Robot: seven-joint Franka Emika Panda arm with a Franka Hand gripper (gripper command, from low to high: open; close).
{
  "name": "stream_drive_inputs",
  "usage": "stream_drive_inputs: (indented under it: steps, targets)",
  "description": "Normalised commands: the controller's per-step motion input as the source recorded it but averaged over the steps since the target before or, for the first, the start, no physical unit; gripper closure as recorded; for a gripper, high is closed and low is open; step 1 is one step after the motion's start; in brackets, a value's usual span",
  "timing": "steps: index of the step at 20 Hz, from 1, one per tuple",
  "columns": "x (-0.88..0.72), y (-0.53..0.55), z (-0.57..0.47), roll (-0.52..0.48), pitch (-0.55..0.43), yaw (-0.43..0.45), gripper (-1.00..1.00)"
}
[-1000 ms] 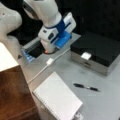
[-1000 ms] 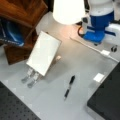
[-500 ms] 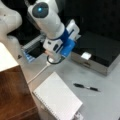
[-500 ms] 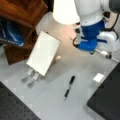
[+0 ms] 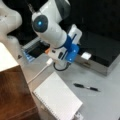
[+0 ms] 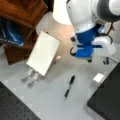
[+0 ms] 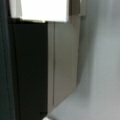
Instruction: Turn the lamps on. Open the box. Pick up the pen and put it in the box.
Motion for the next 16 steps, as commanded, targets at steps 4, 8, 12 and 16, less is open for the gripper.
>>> stream_drive_inputs:
  steps: [4, 8, 12, 16]
  targets:
    - [0.22, -0.06, 0.00, 0.326, 0.011, 0.026, -1.00]
    - [0.18, -0.07, -0.03, 0.330, 0.006, 0.013, -1.00]
    - [0.21, -0.06, -0.08, 0.314, -0.016, 0.016, -1.00]
    - [0.30, -0.06, -0.07, 0.261, -0.028, 0.057, -1.00]
